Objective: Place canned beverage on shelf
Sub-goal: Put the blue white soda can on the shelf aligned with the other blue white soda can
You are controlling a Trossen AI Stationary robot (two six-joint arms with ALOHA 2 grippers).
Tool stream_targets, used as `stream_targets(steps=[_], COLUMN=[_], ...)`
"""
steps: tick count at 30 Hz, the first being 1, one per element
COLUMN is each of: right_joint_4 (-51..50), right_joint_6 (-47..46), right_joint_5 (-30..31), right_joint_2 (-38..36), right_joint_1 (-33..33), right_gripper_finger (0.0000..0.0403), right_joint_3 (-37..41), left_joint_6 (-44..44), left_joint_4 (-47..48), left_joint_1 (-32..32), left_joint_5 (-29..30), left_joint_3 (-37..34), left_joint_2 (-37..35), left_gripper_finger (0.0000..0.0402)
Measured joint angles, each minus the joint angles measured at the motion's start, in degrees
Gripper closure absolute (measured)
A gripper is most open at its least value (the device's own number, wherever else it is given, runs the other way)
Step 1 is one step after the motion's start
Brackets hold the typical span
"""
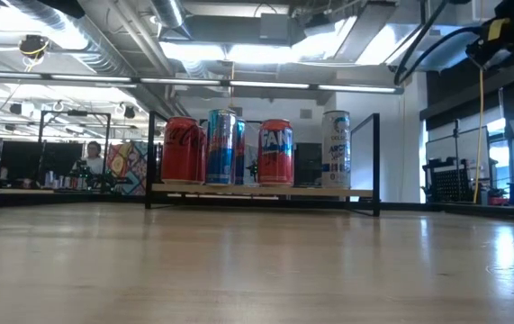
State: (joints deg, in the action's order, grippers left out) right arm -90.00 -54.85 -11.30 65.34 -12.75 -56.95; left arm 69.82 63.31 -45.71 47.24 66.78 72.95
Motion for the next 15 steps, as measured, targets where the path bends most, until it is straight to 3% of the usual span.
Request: stream_targets(steps=[7,15], right_joint_4=[-0.08,-0.04], right_joint_6=[0.03,-0.67], right_joint_5=[-2.86,-0.08], right_joint_2=[0.26,0.55], right_joint_1=[0.00,0.00], right_gripper_finger=[0.0123,0.0123], right_joint_3=[0.01,0.03], left_joint_6=[-0.01,-0.42], left_joint_4=[0.04,0.20], left_joint_1=[0.00,0.00], left_joint_5=[0.03,0.07], left_joint_3=[0.00,0.00], left_joint_2=[0.00,0.00], left_gripper_finger=[0.0030,0.0030])
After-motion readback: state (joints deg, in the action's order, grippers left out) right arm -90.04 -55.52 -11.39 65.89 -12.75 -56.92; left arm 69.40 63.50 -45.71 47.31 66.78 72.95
